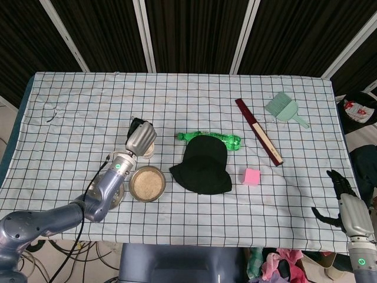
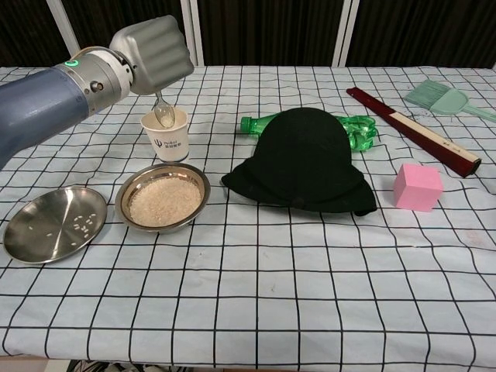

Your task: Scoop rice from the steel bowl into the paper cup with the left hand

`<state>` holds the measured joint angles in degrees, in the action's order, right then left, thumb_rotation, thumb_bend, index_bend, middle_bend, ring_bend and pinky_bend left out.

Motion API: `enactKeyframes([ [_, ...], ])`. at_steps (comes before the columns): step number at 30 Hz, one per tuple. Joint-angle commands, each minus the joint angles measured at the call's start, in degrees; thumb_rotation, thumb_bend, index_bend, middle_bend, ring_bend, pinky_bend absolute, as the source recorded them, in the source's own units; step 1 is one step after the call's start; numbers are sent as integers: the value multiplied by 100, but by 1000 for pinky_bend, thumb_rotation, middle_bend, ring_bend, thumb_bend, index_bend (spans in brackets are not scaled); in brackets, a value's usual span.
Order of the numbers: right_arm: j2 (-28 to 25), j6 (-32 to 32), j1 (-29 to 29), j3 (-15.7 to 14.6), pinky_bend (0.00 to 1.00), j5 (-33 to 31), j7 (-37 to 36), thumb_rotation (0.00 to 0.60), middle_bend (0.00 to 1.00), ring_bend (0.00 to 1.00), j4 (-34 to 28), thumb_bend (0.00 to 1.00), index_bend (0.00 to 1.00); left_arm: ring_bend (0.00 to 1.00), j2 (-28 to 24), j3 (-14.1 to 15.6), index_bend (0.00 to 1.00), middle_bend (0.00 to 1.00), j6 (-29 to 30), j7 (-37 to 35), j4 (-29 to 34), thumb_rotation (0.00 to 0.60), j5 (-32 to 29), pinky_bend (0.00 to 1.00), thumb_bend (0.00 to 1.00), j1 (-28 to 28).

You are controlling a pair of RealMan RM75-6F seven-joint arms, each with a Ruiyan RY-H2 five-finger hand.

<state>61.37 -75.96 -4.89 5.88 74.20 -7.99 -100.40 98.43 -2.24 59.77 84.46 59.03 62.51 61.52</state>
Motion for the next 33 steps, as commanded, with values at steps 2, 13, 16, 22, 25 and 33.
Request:
enactKeyframes([
  [2,0,15,-1,0,174,-10,-17,600,0,0,-12,207,0,1000,-149,283,775,1000,-282,311,-56,600,428,1000,514,192],
  [13,-27,21,6,18,174,-38,-84,600,0,0,-38,207,0,1000,-155,533,776,1000,-634,608,-230,600,962,1000,515,391],
  [16,-30,27,6,14,174,-34,-87,600,0,0,-37,206,0,1000,-157,532,776,1000,-662,632,-253,600,1001,1000,514,392],
  [22,-38,32,8,13,174,-35,-96,600,0,0,-52,206,0,1000,-207,524,779,1000,-704,669,-224,600,1101,1000,511,400],
  [25,-39,27,8,16,174,-34,-98,600,0,0,-53,206,0,1000,-214,484,779,1000,-694,686,-205,600,1111,1000,511,391],
  [33,-43,35,8,11,174,-30,-105,600,0,0,-54,206,0,1000,-237,370,780,1000,-638,679,-129,600,1147,1000,510,384],
])
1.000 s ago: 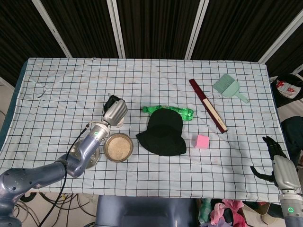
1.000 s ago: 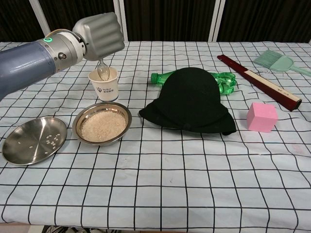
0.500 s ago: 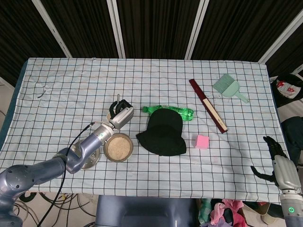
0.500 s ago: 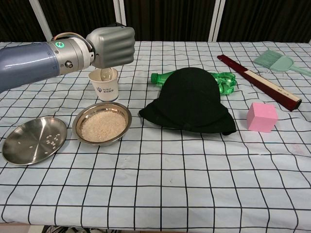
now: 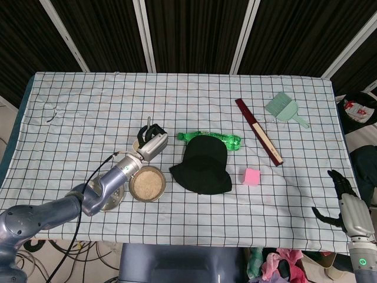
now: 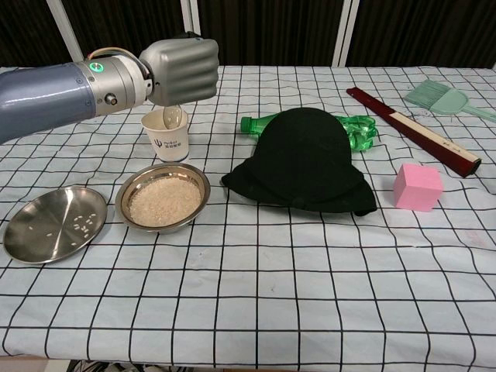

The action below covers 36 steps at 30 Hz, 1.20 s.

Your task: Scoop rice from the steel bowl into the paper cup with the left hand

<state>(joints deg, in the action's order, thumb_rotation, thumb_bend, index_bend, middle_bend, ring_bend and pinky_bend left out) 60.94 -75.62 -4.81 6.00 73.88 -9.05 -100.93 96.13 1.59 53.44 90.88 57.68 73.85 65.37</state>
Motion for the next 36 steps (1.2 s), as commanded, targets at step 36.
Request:
enactKeyframes([
  [36,9,-55,16,-16,174,113,-77,600,0,0,21,206,0,1000,-710,-878,781,1000,1182,-378,1815,600,-761,1000,504,-807],
])
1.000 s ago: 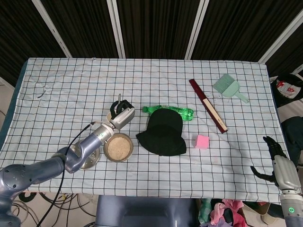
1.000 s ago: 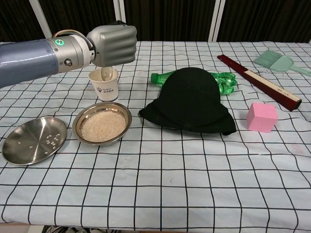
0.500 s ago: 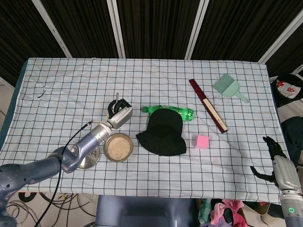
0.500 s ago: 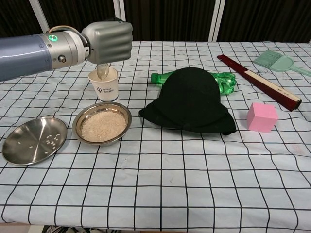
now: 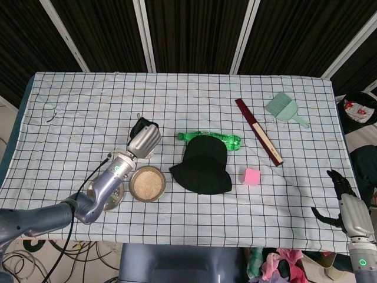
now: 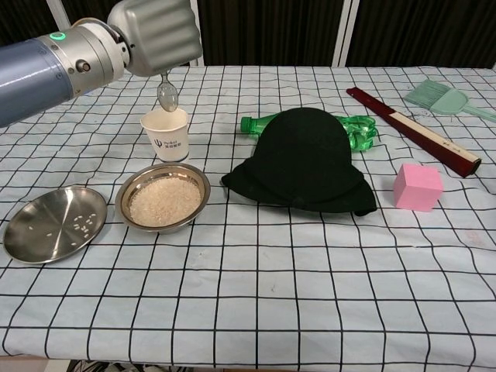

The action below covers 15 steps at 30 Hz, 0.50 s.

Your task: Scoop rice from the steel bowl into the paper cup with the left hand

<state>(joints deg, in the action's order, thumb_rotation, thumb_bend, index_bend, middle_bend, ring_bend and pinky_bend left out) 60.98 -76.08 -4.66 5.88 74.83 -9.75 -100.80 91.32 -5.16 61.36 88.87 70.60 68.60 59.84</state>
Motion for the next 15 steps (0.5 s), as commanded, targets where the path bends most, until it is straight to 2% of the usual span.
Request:
enactKeyframes([
  [1,7,-12,3,-6,174,24,-10,600,0,0,12,206,0,1000,-285,-222,781,1000,453,-197,651,600,-276,1000,504,-304],
  [9,22,-48,12,-6,174,50,-9,600,0,0,24,207,0,1000,-786,-354,779,1000,1067,-888,1825,600,-787,1000,502,-963],
  [15,35,-56,13,-13,174,55,28,600,0,0,21,206,0,1000,-1181,-113,777,1000,1333,-1574,2493,600,-940,1000,501,-1517],
])
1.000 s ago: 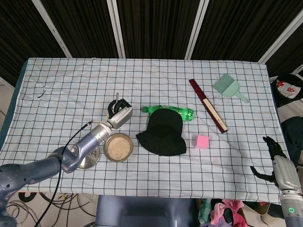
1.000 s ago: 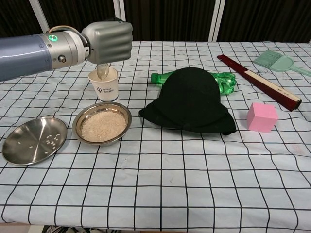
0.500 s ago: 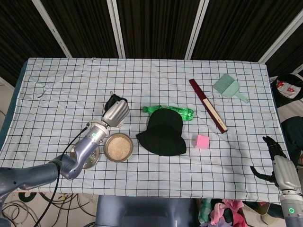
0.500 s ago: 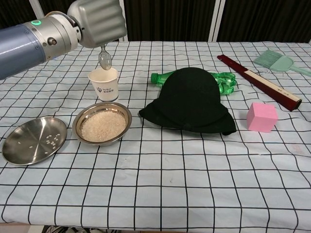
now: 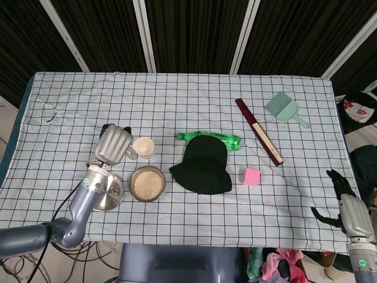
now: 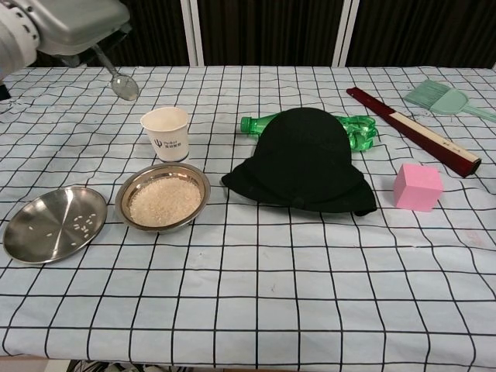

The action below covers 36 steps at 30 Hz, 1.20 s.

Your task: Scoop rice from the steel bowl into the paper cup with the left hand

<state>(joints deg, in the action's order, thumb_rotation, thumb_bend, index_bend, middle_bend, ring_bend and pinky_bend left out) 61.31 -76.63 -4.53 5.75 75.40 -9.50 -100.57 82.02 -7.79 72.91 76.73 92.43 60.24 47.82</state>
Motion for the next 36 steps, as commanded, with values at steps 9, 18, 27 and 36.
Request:
enactKeyframes([
  [9,3,-2,4,-7,174,-4,19,600,0,0,-10,206,0,1000,-320,752,773,1000,168,-1157,128,600,77,1000,497,-905],
  [18,-3,2,4,2,174,-19,-3,600,0,0,-12,206,0,1000,6,1059,771,1000,-48,-1453,-466,600,78,1000,496,-1178],
  [27,-5,14,2,11,174,-46,-10,600,0,0,-26,207,0,1000,423,1102,760,1000,-270,-1472,-989,600,6,1000,492,-1300],
  [36,-14,19,3,17,174,-56,-27,600,0,0,-34,206,0,1000,805,1122,746,1000,-440,-1275,-1289,600,-134,1000,475,-1381],
])
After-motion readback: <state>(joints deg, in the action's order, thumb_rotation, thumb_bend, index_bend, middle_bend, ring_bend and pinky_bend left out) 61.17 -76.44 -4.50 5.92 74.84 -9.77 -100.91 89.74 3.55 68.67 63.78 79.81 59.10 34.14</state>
